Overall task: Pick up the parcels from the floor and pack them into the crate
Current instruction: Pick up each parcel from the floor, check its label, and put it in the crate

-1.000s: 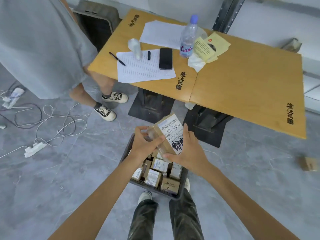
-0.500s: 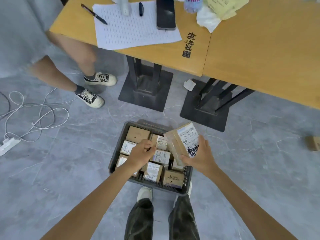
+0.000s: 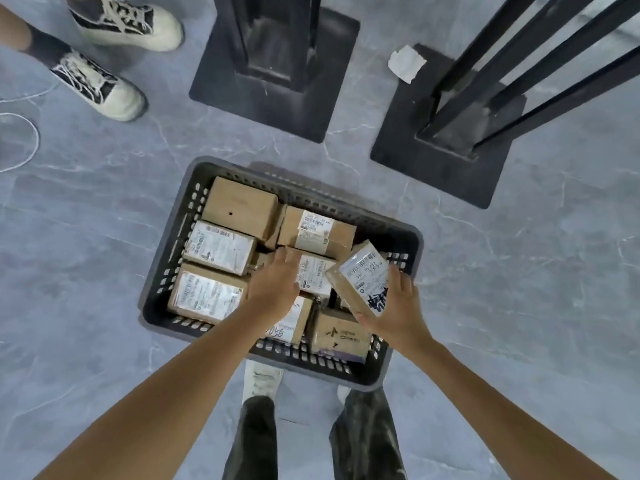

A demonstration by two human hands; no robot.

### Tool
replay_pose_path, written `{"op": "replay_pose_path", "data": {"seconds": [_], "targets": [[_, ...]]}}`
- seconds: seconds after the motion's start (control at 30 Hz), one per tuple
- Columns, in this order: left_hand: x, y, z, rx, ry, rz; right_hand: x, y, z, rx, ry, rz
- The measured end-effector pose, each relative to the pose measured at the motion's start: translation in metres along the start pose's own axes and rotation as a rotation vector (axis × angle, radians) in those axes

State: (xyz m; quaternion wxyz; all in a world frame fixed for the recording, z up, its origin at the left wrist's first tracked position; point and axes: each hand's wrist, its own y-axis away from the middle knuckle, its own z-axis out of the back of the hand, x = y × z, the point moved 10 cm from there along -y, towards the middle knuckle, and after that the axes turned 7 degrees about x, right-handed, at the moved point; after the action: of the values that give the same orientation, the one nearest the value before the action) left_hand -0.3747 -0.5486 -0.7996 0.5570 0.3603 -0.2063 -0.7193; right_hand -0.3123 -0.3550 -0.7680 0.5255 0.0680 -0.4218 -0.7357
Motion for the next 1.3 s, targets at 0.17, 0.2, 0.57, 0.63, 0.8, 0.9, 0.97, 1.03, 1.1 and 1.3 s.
{"op": "replay_pose_path", "data": {"seconds": [0.17, 0.2, 0.57, 0.63, 0.8, 0.9, 0.97, 1.03, 1.1, 1.3], "targets": [[-0.01, -0.053, -0.042, 0.087, -0.365, -0.091, -0.018, -0.027, -0.023, -0.008, 0.156, 0.074], [-0.012, -0.058, -0.052, 0.138, -0.456, -0.103, -0.02, -0.03, -0.029, 0.006, 0.189, 0.089], [0.011, -0.081, -0.072, 0.194, -0.565, -0.006, -0.029, -0.036, -0.047, 0.051, 0.28, 0.149], [0.017, -0.083, -0.076, 0.245, -0.471, 0.008, -0.027, -0.034, -0.046, 0.051, 0.283, 0.153], [0.026, -0.079, -0.086, 0.363, -0.419, 0.008, -0.024, -0.033, -0.046, 0.037, 0.277, 0.141], [0.041, -0.083, -0.078, 0.29, -0.358, 0.113, -0.024, -0.035, -0.046, 0.043, 0.274, 0.125], [0.046, -0.082, -0.082, 0.277, -0.167, 0.227, -0.027, -0.036, -0.046, 0.044, 0.267, 0.102], [0.037, -0.077, -0.093, 0.279, 0.009, 0.292, -0.026, -0.035, -0.05, 0.037, 0.286, 0.102], [0.025, -0.072, -0.104, 0.263, 0.054, 0.313, -0.027, -0.033, -0.055, 0.019, 0.339, 0.126], [0.033, -0.071, -0.119, 0.123, 0.133, 0.371, -0.035, -0.022, -0.064, -0.029, 0.371, 0.174]]}}
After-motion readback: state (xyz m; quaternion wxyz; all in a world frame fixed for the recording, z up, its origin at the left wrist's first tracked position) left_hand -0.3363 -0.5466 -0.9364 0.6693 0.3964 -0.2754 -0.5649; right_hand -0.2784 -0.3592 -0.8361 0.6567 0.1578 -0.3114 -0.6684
